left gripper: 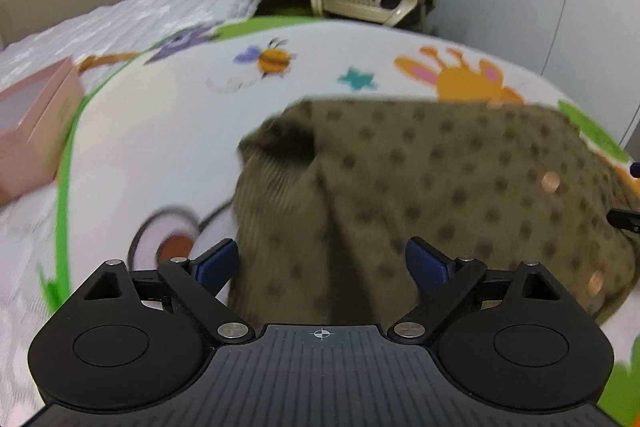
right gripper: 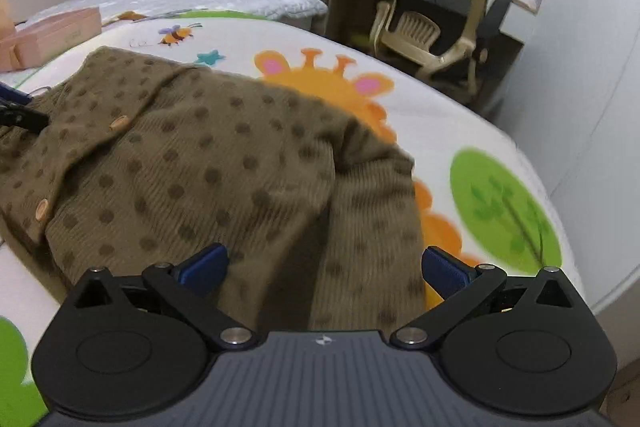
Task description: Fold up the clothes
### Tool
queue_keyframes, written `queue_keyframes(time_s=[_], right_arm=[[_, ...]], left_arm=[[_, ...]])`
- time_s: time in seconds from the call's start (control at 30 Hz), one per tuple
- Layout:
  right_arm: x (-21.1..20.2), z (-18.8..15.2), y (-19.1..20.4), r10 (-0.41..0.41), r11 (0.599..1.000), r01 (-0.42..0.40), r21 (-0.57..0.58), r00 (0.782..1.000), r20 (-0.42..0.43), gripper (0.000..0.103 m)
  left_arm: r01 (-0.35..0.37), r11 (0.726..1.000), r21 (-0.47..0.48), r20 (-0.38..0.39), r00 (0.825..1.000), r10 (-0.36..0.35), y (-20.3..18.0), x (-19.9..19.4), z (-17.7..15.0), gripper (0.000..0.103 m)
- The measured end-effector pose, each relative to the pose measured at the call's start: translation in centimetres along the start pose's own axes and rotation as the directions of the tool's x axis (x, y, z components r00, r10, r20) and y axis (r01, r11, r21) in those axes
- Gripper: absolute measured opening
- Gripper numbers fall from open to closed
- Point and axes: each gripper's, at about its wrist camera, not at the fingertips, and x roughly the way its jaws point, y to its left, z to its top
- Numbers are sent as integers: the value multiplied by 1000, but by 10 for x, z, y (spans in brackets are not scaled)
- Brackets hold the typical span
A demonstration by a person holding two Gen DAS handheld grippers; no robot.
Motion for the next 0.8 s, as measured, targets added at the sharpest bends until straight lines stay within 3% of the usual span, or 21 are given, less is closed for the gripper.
queue_keyframes(time_s=[0.1, 0.23, 0.33, 0.47, 0.6, 0.73, 0.8], right_arm=[[0, -1, -5, 4, 998, -4, 55, 1000, -11, 103], [-6, -1, 8, -50, 999, 49, 6, 999, 19, 103], [-20, 6, 16, -45, 999, 44, 13, 996, 75, 103], [-34, 22, 28, 41, 998, -46, 36, 991, 128, 103], [-30, 35, 52, 135, 991, -134, -11, 983, 121, 103], [-5, 30, 71, 140, 989, -137, -60, 989, 56, 103], [8, 24, 77, 125, 990, -123, -62, 992, 21, 103]], left_arm=[[2, 999, -34, 2, 1000, -2, 6, -4, -10, 97], [-1, 999, -40, 9, 1000, 1, 6, -10, -17, 97], [8, 999, -42, 13, 1000, -8, 6, -13, -21, 97], [20, 998, -56, 35, 999, -18, 6, -17, -29, 97], [16, 996, -84, 58, 998, -11, 3, -24, -25, 96], [79, 994, -77, 125, 990, -69, -9, -43, -10, 96], [164, 984, -68, 162, 975, -151, -17, -50, -4, 96]])
